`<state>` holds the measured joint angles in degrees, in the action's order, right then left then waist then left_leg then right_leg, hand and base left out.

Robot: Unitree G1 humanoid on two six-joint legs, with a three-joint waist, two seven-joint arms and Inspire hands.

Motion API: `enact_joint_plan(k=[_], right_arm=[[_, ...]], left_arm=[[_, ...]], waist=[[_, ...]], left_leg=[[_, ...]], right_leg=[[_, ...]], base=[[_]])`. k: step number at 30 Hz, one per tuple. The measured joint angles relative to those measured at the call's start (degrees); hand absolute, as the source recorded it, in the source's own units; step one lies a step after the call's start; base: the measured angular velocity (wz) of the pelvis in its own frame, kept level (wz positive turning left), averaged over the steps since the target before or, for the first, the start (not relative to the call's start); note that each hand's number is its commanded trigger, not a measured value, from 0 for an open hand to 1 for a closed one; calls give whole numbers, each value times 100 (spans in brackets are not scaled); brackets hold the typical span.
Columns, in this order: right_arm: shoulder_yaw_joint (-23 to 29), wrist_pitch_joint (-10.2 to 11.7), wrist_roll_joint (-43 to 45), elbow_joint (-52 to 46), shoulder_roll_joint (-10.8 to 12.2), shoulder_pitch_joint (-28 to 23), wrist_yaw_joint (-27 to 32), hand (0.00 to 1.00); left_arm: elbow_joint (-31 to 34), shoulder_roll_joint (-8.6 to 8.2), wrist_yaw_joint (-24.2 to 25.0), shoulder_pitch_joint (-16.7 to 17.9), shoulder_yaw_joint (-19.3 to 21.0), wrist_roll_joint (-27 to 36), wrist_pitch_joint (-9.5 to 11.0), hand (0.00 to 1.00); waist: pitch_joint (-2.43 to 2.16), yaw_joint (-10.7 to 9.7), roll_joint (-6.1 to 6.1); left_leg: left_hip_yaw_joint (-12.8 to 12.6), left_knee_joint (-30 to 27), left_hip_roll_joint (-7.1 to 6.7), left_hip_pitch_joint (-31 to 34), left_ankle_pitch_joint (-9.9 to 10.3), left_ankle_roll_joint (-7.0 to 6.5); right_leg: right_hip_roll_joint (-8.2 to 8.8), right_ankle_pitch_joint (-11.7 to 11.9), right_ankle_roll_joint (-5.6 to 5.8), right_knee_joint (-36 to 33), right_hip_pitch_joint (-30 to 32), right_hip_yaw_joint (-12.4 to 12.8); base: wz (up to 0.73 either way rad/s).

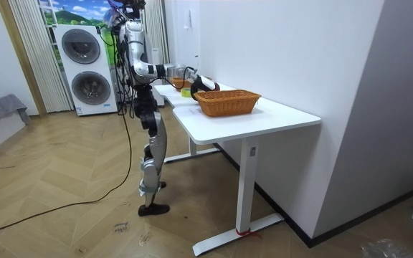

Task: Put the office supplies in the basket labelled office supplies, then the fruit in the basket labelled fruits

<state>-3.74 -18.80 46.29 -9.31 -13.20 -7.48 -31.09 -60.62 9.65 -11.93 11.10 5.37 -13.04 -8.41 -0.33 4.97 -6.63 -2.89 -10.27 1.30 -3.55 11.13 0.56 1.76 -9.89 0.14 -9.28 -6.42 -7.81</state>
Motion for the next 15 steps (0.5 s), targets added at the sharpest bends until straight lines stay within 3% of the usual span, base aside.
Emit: enact_joint_plan(k=[5,9,15], right_arm=[[106,50,-487,-197,-49,-49,62,100],[199,134,-1003,-517,-33,-53,77,100],[915,417,-1948,-1393,-2,-22,452,100]], left_arm=[[-3,-10,-121,9,4,30,30,0],[-122,-13,-168,55,117,-28,175,0],[-418,-27,-161,199,307,-2,263,0]], waist=[[38,-52,67],[34,-163,73],[54,-274,94]], left_leg=[[-22,42,2,4,-4,-1],[-25,62,0,-11,-14,-4],[-68,60,-7,-26,-11,-12]], right_leg=[[1,0,0,-39,64,-10],[0,0,0,-38,84,14],[10,0,1,-37,69,125]], base=[[-4],[-2],[-1]])
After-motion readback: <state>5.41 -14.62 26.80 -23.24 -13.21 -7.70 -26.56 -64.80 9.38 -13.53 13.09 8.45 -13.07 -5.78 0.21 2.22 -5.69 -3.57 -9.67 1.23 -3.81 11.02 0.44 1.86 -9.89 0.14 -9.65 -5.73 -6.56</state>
